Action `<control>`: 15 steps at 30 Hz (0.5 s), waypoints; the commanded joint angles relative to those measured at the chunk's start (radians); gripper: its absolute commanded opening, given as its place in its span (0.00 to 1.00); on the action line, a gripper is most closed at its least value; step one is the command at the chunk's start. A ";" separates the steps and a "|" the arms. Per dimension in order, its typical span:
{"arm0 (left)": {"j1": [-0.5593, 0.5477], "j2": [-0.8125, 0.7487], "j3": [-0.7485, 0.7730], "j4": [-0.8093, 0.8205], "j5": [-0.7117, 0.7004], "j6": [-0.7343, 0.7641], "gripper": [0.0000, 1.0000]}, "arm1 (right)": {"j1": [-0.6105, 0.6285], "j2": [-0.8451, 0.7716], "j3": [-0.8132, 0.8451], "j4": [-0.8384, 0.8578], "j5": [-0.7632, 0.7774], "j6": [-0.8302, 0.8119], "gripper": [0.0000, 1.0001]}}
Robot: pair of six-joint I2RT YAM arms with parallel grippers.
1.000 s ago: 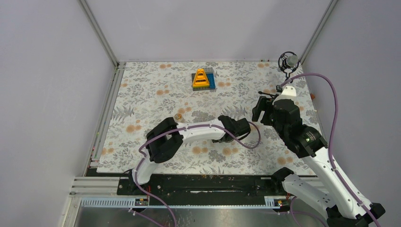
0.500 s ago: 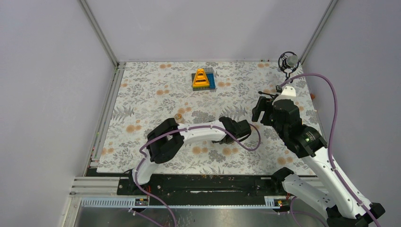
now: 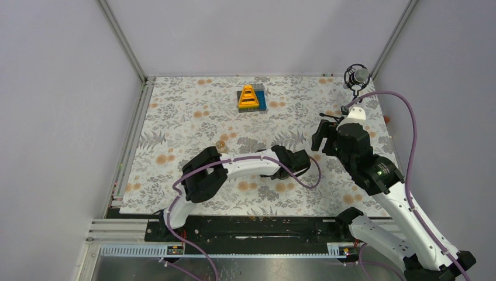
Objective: Sort the pills into containers
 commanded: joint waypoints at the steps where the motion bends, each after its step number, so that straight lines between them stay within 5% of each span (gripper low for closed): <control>1: -0.013 -0.004 0.054 -0.030 -0.054 0.016 0.00 | -0.011 -0.002 -0.002 0.016 0.019 0.011 0.83; 15: -0.015 -0.061 -0.017 0.050 0.010 -0.014 0.00 | -0.015 -0.001 -0.002 0.016 0.014 0.010 0.83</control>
